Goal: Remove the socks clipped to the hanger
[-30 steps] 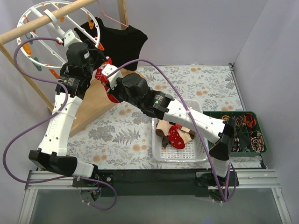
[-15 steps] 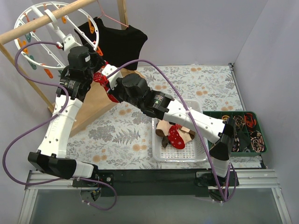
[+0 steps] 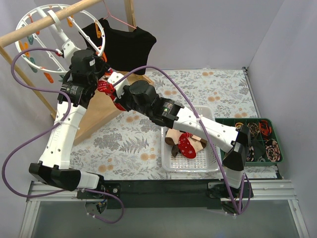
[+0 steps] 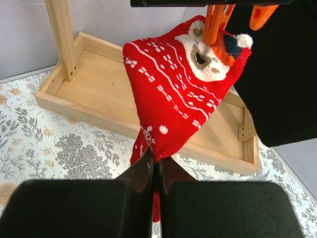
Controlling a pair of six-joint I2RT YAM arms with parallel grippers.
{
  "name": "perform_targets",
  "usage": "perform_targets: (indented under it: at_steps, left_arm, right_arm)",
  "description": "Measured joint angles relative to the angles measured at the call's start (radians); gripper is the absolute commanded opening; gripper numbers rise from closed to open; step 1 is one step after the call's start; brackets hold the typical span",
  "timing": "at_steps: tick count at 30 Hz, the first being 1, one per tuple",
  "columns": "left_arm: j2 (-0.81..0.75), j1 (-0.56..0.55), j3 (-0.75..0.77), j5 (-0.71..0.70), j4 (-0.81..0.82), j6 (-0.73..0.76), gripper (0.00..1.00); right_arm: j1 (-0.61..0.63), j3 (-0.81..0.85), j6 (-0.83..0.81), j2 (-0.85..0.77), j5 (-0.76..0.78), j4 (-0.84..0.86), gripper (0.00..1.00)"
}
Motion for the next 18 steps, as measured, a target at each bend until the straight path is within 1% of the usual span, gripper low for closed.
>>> perform_targets:
  at_steps: [2, 3, 6, 8, 12, 13, 18]
  left_arm:
    - [-0.012, 0.0, -0.016, 0.001, 0.008, 0.006, 0.54]
    - [-0.027, 0.0, -0.032, 0.004, 0.013, 0.014, 0.57]
    - [-0.101, 0.001, -0.11, 0.017, 0.04, 0.042, 0.63]
    - [-0.164, 0.001, -0.159, 0.032, 0.069, 0.053, 0.64]
    - [-0.242, 0.001, -0.182, 0.046, 0.106, 0.045, 0.65]
    - [-0.253, 0.001, -0.182, 0.053, 0.122, 0.036, 0.63]
    - [-0.243, 0.002, -0.182, 0.106, 0.166, -0.023, 0.6]
  right_arm:
    - [0.0, -0.002, -0.004, 0.0, -0.002, 0.008, 0.01]
    - [0.0, -0.002, -0.005, 0.0, -0.002, 0.008, 0.01]
    - [0.0, -0.003, -0.011, -0.001, -0.005, 0.01, 0.01]
    - [0.0, -0.003, -0.015, -0.002, -0.01, 0.011, 0.01]
    - [0.0, -0.008, -0.017, -0.01, -0.036, 0.014, 0.01]
    - [0.0, -0.014, -0.017, -0.016, -0.044, 0.014, 0.01]
    - [-0.003, -0.043, -0.014, -0.053, -0.104, 0.016, 0.01]
